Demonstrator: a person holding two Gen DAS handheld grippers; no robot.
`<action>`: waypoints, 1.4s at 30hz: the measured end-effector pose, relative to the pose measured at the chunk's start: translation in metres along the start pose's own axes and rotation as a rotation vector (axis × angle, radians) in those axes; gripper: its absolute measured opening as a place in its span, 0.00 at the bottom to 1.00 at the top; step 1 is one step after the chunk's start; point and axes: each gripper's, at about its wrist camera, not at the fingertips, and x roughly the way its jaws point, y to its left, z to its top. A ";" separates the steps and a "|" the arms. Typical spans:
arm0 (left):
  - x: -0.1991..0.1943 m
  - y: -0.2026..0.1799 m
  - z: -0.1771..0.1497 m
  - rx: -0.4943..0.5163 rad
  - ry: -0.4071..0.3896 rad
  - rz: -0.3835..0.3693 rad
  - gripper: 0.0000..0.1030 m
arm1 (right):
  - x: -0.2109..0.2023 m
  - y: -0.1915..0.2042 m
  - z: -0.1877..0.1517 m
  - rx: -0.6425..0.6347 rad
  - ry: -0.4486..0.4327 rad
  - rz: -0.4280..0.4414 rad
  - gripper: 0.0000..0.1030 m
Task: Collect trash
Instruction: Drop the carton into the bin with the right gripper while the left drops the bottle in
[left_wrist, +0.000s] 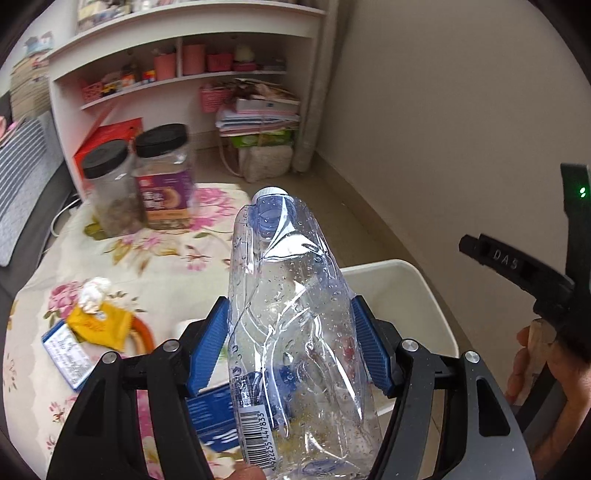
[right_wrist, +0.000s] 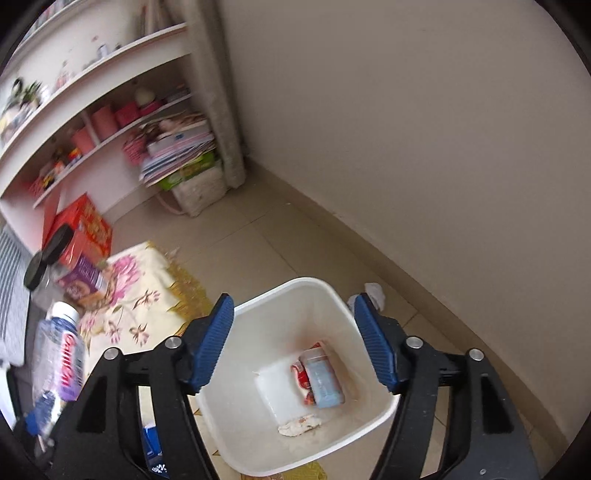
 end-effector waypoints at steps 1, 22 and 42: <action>0.003 -0.006 0.001 0.006 0.003 -0.005 0.63 | -0.001 -0.007 0.002 0.020 -0.006 -0.008 0.68; 0.050 -0.090 0.028 0.120 0.058 -0.052 0.72 | -0.028 -0.063 0.016 0.186 -0.108 -0.125 0.87; 0.026 -0.041 0.016 0.117 0.014 0.061 0.76 | -0.031 -0.009 0.006 0.065 -0.117 -0.115 0.93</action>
